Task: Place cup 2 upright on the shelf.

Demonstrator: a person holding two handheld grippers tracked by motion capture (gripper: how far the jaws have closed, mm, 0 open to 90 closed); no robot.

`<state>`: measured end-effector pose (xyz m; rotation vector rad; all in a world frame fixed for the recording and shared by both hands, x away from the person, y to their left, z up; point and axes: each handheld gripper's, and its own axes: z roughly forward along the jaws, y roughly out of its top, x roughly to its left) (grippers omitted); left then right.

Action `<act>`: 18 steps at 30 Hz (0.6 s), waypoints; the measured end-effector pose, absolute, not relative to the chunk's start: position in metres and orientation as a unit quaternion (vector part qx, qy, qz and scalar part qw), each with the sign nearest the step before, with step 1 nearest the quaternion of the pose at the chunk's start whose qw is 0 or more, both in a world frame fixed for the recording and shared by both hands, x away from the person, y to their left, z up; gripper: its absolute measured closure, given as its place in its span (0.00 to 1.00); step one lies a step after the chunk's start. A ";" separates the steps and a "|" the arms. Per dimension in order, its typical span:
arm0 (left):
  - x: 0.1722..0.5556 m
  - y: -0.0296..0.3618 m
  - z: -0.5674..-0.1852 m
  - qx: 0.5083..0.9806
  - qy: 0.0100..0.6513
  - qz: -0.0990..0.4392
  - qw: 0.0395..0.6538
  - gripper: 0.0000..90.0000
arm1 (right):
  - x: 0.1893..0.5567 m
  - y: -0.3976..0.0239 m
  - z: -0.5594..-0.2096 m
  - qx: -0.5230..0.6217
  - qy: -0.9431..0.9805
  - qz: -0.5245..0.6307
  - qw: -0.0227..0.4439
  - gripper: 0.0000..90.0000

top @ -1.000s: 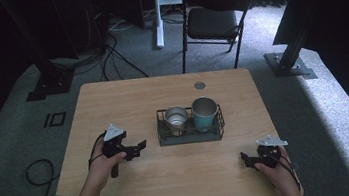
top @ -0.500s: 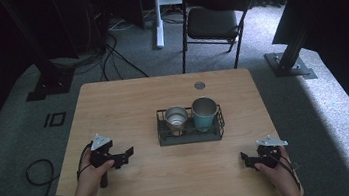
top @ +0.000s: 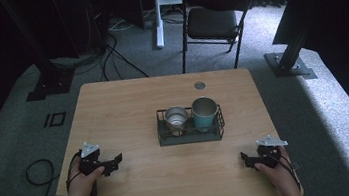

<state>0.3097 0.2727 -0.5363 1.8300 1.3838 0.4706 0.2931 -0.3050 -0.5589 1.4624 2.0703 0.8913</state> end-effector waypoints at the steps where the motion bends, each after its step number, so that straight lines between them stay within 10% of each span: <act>1: 0.309 0.275 -0.537 0.716 0.550 0.186 0.386 0.03 | 0.293 -0.305 -0.559 0.531 0.751 0.323 0.225 0.13; 18: 0.293 0.308 -0.550 0.671 0.629 0.196 0.338 0.03 | 0.293 -0.305 -0.559 0.530 0.751 0.323 0.225 0.13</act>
